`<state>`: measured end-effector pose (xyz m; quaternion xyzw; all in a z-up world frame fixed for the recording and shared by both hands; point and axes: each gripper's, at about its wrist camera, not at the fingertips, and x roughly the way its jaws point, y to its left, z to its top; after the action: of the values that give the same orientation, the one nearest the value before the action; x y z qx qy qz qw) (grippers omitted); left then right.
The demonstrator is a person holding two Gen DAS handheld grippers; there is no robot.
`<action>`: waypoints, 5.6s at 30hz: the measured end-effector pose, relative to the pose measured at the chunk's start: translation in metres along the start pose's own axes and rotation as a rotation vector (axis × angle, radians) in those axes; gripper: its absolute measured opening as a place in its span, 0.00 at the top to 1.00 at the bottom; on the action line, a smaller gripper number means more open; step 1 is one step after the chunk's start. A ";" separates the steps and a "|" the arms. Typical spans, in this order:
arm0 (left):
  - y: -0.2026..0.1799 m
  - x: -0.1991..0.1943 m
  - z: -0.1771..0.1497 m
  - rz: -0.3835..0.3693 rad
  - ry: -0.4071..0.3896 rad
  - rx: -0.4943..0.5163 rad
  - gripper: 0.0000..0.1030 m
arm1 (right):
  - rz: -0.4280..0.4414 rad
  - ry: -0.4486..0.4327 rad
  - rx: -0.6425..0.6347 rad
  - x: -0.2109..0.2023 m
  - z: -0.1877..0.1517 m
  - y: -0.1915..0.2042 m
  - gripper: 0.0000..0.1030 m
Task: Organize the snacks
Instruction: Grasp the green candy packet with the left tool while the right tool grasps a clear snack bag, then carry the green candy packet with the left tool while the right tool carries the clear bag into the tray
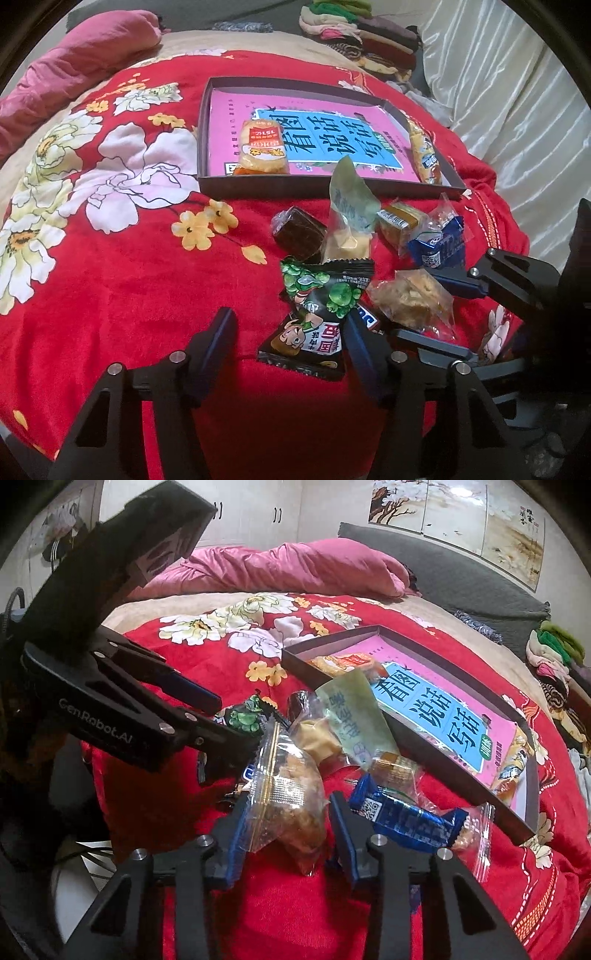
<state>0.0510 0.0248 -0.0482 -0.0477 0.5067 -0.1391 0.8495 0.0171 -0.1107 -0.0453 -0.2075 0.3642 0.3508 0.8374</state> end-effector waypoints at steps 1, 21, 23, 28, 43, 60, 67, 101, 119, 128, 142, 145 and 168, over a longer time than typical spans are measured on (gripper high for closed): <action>0.000 0.001 0.000 -0.002 0.002 -0.002 0.40 | 0.003 0.002 0.002 0.002 0.000 -0.001 0.59; -0.003 0.008 0.001 -0.025 -0.003 -0.009 0.63 | 0.079 -0.003 0.086 0.001 -0.001 -0.016 0.66; -0.004 0.007 0.002 -0.025 -0.008 -0.003 0.65 | 0.084 -0.007 0.097 -0.001 -0.001 -0.018 0.66; 0.001 0.003 0.003 -0.027 -0.021 -0.024 0.69 | 0.091 -0.027 0.133 -0.008 -0.003 -0.025 0.66; 0.000 -0.021 0.011 -0.053 -0.076 -0.053 0.70 | 0.103 -0.120 0.217 -0.030 0.001 -0.040 0.66; -0.010 -0.029 0.020 -0.042 -0.106 -0.050 0.70 | 0.075 -0.200 0.300 -0.047 0.001 -0.061 0.66; -0.014 -0.028 0.023 -0.040 -0.105 -0.048 0.70 | 0.043 -0.211 0.329 -0.050 0.000 -0.070 0.66; -0.027 -0.029 0.058 -0.039 -0.159 -0.069 0.70 | -0.037 -0.291 0.448 -0.062 -0.002 -0.117 0.66; -0.044 -0.020 0.081 -0.049 -0.196 -0.058 0.70 | -0.050 -0.320 0.478 -0.054 0.005 -0.139 0.66; -0.042 -0.011 0.090 -0.043 -0.196 -0.070 0.70 | -0.058 -0.314 0.504 -0.048 0.004 -0.152 0.66; -0.040 0.004 0.099 -0.020 -0.190 -0.071 0.70 | -0.024 -0.284 0.530 -0.029 0.005 -0.165 0.66; -0.040 0.009 0.101 -0.015 -0.184 -0.073 0.70 | -0.020 -0.274 0.532 -0.024 0.005 -0.167 0.66; -0.043 0.043 0.122 0.018 -0.149 -0.073 0.70 | -0.021 -0.191 0.546 0.006 0.002 -0.178 0.66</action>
<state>0.1683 -0.0358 -0.0162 -0.0843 0.4472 -0.1090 0.8837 0.1524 -0.2258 -0.0323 0.0558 0.3625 0.2490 0.8964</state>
